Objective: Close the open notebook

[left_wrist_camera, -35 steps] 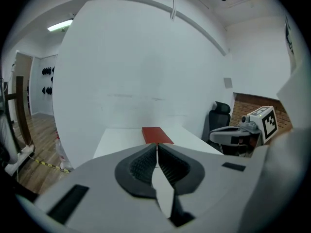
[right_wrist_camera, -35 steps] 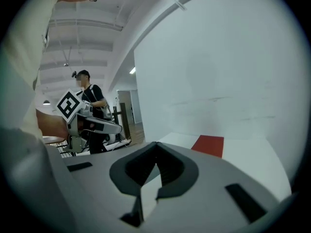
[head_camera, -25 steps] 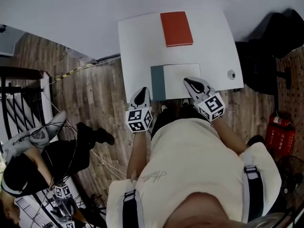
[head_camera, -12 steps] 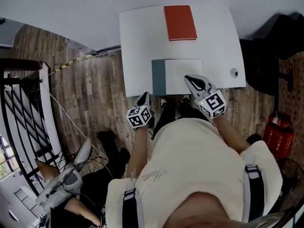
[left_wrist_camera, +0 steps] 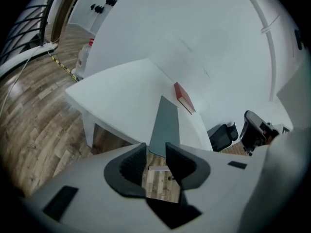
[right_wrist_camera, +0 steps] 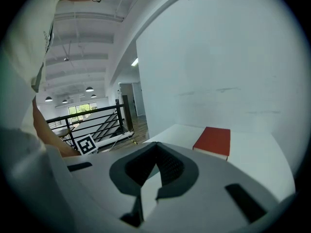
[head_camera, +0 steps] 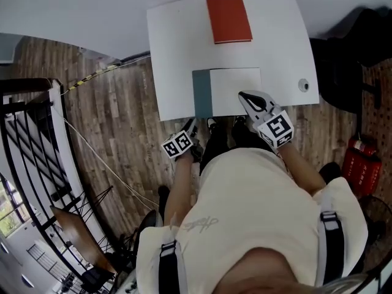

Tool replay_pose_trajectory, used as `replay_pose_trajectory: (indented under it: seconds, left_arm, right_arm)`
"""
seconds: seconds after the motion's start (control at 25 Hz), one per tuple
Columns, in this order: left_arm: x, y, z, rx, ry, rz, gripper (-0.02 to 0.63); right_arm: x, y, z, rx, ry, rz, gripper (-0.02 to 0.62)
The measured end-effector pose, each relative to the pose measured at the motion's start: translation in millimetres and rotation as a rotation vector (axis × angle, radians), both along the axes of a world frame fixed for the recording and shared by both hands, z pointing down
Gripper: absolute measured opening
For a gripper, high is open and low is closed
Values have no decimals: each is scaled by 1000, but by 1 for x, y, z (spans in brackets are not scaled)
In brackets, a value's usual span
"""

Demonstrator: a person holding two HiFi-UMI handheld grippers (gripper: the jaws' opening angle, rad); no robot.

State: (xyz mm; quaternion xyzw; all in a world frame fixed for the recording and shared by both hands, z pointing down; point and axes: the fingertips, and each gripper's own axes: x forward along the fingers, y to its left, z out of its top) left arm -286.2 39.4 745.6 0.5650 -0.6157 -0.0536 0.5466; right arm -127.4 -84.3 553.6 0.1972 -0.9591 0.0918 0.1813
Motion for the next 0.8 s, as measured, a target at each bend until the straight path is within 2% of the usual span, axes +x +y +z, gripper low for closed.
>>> replay_pose_trajectory:
  seconds: [0.52, 0.6, 0.8]
  left_arm:
    - [8, -10, 27, -54, 151, -58, 121]
    - [12, -10, 26, -52, 171, -45, 72]
    - [11, -9, 23, -40, 169, -39, 28]
  right_arm:
    - [3, -3, 9, -11, 30, -23, 8]
    - [2, -4, 9, -5, 26, -23, 8]
    - [-2, -5, 6, -2, 31, -12, 8]
